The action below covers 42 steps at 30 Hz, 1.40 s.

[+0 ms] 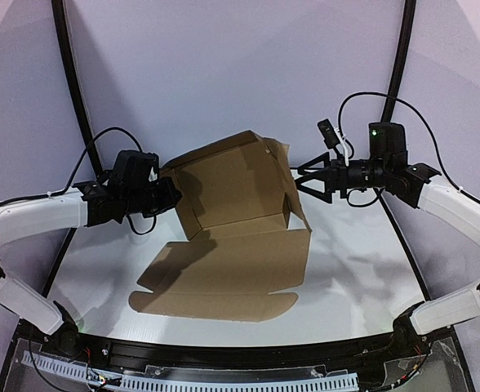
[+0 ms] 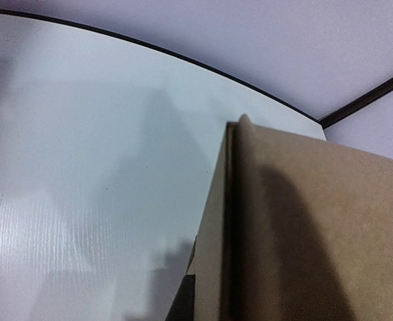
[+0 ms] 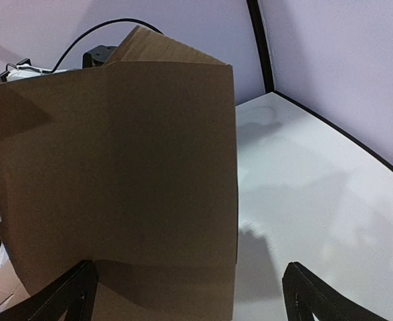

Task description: Fold the paper box

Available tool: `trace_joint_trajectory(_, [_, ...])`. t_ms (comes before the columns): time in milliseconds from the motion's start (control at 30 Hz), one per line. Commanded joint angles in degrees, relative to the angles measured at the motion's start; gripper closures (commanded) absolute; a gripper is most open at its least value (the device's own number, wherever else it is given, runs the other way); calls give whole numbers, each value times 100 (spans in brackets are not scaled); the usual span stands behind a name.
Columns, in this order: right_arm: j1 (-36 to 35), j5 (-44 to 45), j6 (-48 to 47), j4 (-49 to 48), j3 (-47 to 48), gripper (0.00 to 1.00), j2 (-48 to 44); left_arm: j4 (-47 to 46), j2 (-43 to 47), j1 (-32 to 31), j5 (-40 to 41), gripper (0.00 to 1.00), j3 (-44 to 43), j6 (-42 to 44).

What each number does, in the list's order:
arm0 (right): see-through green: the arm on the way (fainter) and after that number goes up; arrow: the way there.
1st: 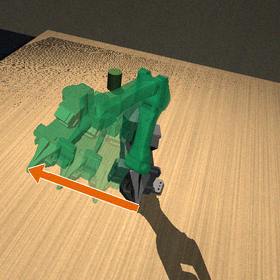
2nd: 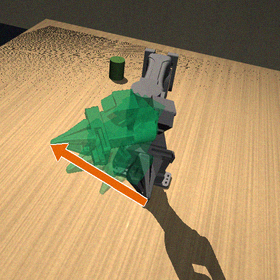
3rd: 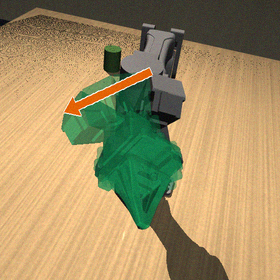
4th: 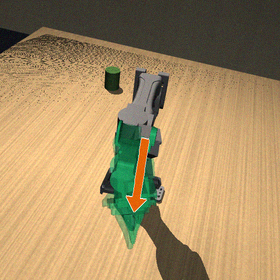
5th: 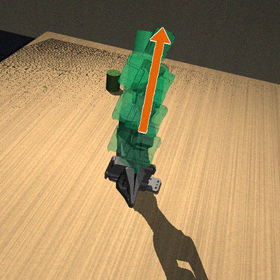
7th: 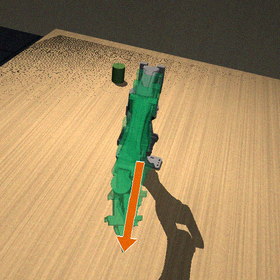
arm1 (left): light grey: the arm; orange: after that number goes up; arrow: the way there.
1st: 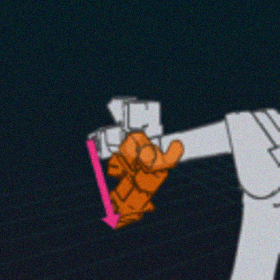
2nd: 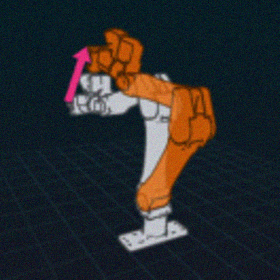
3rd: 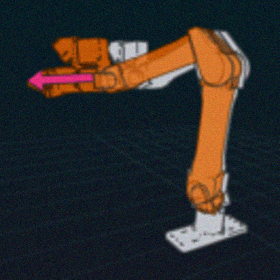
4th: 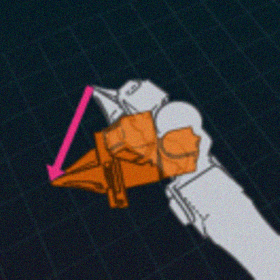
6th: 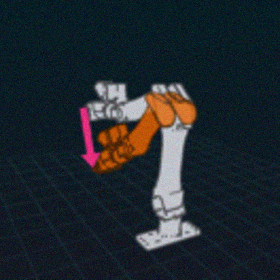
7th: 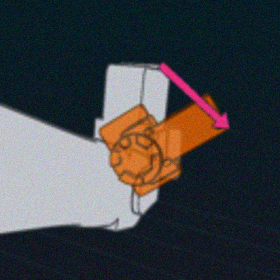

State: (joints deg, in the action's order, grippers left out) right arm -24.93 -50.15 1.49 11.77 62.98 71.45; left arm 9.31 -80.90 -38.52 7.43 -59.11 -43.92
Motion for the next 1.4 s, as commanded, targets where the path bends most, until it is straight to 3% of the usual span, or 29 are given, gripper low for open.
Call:
trace_joint_trajectory(0, [-192,21,269,-573,-17,2,179,56,-9,-3,24,99,-242,-227])
trace_joint_trajectory(500, [-953,1146,-120,-896,-92,2,657,483,-168,-6,236,99,-385,-251])
trace_joint_trajectory(733, [-1359,2261,-547,-948,-89,2,716,671,-171,-5,320,99,-420,-247])
trace_joint_trajectory(867, [-1444,2160,-565,-956,-57,2,769,772,-227,-6,405,99,-457,-274])
trace_joint_trajectory(1167, [-1442,1363,460,-1047,35,2,653,796,-290,-6,346,99,-439,-317])
trace_joint_trajectory(1367, [-1444,2441,384,-511,201,2,808,309,-174,-1,-80,99,-295,-122])
